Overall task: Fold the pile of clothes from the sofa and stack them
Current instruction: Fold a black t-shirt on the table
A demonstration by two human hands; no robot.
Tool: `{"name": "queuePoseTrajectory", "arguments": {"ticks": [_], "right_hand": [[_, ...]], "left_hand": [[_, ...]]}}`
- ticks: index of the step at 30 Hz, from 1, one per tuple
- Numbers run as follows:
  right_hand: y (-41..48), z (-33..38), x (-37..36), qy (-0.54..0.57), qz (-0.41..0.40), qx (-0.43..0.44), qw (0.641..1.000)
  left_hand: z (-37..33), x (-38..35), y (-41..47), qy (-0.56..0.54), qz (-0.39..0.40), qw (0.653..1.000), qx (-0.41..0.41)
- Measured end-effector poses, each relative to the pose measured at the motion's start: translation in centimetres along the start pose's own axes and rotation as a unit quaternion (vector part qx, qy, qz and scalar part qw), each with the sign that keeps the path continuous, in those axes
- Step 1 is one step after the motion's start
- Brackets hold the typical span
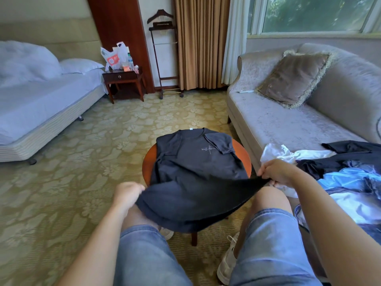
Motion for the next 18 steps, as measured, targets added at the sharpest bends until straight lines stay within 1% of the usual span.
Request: {"name": "queuePoseTrajectory", "arguments": {"ticks": [1, 2, 3, 4, 5, 6, 7, 8, 9, 10, 11, 12, 13, 14, 15, 17, 18], "right_hand": [[-0.2, 0.0, -0.1, -0.064, 0.011, -0.002, 0.998], [-0.2, 0.1, -0.2, -0.098, 0.010, 0.003, 0.995], [-0.3, 0.7, 0.0, -0.120, -0.021, 0.029, 0.992], [-0.5, 1.6, 0.6, -0.109, -0.081, 0.061, 0.989], [-0.3, 2.0, 1.6, -0.055, -0.145, 0.087, 0.984], [-0.7, 2.2, 2.6, 0.031, -0.220, 0.109, 0.969], [-0.6, 1.6, 3.4, 0.072, -0.272, 0.110, 0.953], [-0.2, 1.1, 3.7, 0.075, -0.277, 0.093, 0.953], [0.2, 0.5, 3.3, 0.034, -0.247, 0.071, 0.966], [0.7, -0.3, 2.4, -0.034, -0.184, 0.036, 0.982], [0.7, -1.3, 1.3, -0.087, -0.111, -0.006, 0.990], [0.7, -2.5, 0.5, -0.131, -0.053, -0.045, 0.989], [0.6, -3.3, -0.1, -0.143, -0.010, -0.071, 0.987], [0.5, -3.8, -0.4, -0.112, 0.014, -0.087, 0.990], [0.4, -4.0, -0.6, -0.053, 0.021, -0.096, 0.994], [0.5, -3.4, -0.5, 0.042, 0.015, -0.072, 0.996], [0.3, -2.8, -0.3, 0.083, 0.008, -0.047, 0.995]], "left_hand": [[1.7, -0.4, -0.2, 0.061, 0.060, 0.995, 0.042], [2.8, -0.5, -0.4, 0.100, 0.093, 0.989, 0.061], [3.1, -0.3, -0.5, 0.105, 0.096, 0.988, 0.057], [2.6, 0.3, -0.4, 0.082, 0.066, 0.994, 0.027], [1.5, 1.4, -0.7, 0.038, 0.009, 0.999, -0.018], [0.2, 2.9, -1.2, -0.010, -0.066, 0.995, -0.069], [-0.6, 4.2, -2.2, -0.048, -0.135, 0.984, -0.108], [-0.7, 5.2, -2.8, -0.064, -0.178, 0.974, -0.128], [-0.2, 5.4, -3.0, -0.036, -0.185, 0.974, -0.128], [0.7, 4.9, -2.7, 0.035, -0.158, 0.980, -0.115], [2.0, 3.9, -2.3, 0.119, -0.099, 0.984, -0.084], [3.4, 2.8, -2.2, 0.188, -0.027, 0.981, -0.042], [4.6, 2.0, -2.5, 0.223, 0.043, 0.974, -0.001], [5.1, 1.6, -3.0, 0.231, 0.091, 0.968, 0.026], [5.1, 1.6, -3.5, 0.217, 0.108, 0.970, 0.038], [4.2, 1.6, -4.0, 0.148, 0.115, 0.982, 0.034], [3.6, 1.6, -4.2, 0.090, 0.120, 0.988, 0.030]]}}
Point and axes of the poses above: each hand's wrist, its own y-axis towards the middle knuckle, its own x-axis out of the back of the hand, z = x × y, the point moved 7 cm from there along y, towards the middle knuckle, and after that the axes turned 3 degrees about -z, right-handed, at the moved point
